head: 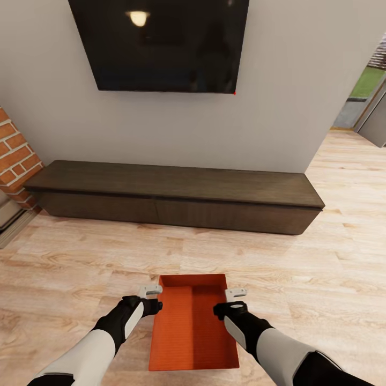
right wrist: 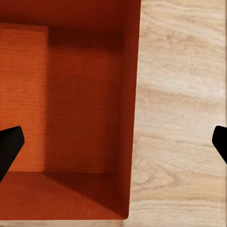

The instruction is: Move the two storage containers from the living room to the garage. In the garage, place one container on the floor and stack the other container on top of it (either order is fine).

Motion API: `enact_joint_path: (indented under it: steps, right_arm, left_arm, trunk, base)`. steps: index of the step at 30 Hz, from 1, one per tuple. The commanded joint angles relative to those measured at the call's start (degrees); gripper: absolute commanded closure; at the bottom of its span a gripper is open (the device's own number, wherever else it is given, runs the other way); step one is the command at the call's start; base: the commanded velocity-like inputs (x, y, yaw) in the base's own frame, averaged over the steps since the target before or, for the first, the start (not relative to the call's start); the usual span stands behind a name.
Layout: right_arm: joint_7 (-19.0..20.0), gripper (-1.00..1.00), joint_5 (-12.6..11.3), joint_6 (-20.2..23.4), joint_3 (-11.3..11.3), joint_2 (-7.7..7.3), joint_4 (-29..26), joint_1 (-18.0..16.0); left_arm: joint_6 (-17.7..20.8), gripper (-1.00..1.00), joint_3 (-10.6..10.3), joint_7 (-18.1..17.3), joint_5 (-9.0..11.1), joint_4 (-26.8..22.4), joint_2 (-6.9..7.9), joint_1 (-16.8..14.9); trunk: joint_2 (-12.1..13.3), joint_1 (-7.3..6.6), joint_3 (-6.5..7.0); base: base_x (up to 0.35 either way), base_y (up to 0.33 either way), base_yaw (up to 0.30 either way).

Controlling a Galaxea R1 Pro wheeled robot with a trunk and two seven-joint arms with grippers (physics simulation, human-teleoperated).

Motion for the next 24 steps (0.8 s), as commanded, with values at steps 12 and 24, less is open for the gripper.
enact_joint_path:
  steps: [12,24]
  right_arm:
    - [-0.36,-1.0,-0.39,0.37,0.48,-0.54,-0.12,-0.03]
    - [-0.4,-1.0,-0.41,0.28,0.48,-0.55,-0.12,-0.03]
  left_arm:
    - [0.26,-1.0,-0.21,0.26,0.52,-0.38,0.16,0.0]
    - [0.27,-1.0,-0.23,0.22,0.52,-0.46,0.7,0.0]
  trunk:
    - [-0.02,0.0,-0.04]
    - [-0.02,0.0,-0.04]
  base:
    - [0.0,0.0,0.0]
    - [0.0,0.0,0.0]
